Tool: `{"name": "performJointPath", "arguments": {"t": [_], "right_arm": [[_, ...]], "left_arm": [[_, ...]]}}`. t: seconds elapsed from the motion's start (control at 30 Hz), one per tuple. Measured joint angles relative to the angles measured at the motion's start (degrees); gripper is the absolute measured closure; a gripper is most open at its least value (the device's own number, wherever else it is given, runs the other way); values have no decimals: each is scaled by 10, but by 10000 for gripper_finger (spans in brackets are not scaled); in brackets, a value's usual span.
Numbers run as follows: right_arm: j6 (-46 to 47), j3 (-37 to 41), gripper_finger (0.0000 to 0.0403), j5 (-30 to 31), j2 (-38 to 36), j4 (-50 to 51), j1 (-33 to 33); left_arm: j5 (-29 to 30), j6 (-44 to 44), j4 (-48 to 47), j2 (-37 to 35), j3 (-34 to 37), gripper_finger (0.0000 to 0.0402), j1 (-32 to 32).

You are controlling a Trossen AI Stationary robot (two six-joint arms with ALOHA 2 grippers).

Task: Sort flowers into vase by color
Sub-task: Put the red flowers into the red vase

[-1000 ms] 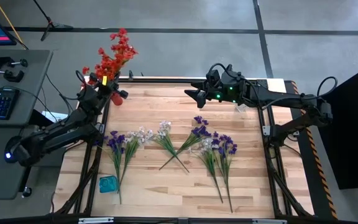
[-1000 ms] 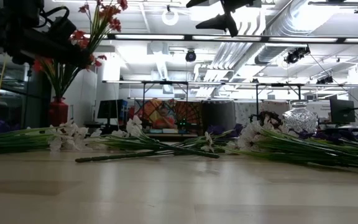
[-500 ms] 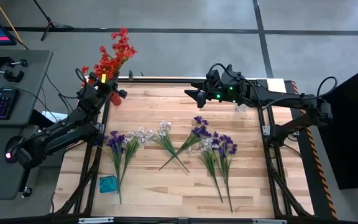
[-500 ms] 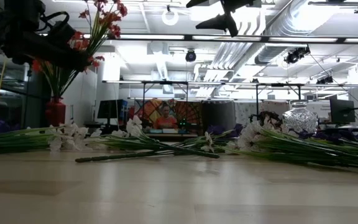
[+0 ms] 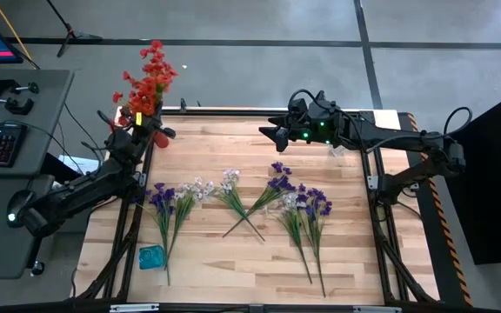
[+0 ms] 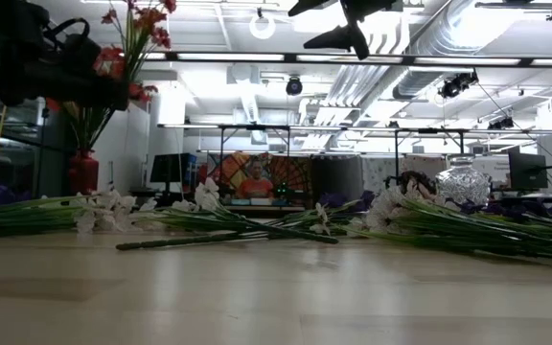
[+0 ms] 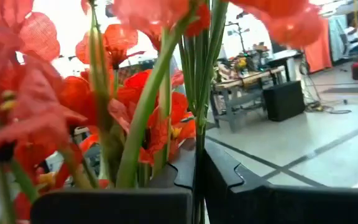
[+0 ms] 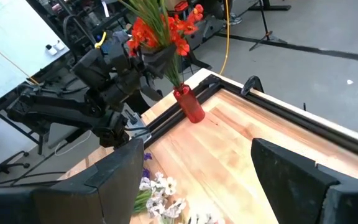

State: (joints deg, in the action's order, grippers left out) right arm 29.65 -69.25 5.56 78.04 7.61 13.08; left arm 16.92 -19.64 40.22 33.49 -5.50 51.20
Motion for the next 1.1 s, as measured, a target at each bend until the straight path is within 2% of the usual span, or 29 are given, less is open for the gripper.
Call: {"name": "performJointPath", "arguments": {"t": [0.1, 0.23, 0.5, 0.7, 1.1], "right_arm": [[1, 0, 116, 0, 0, 0, 0], [1, 0, 116, 0, 0, 0, 0], [0, 0, 116, 0, 0, 0, 0], [0, 0, 116, 0, 0, 0, 0], [-4, 0, 116, 0, 0, 0, 0]], "left_arm": [[20, -7, 4, 0, 0, 401, 0], [81, -29, 11, -4, 0, 401, 0], [124, -19, 12, -16, 0, 401, 0], [124, 40, 15, -15, 8, 401, 0], [129, 90, 45, -16, 47, 401, 0]]}}
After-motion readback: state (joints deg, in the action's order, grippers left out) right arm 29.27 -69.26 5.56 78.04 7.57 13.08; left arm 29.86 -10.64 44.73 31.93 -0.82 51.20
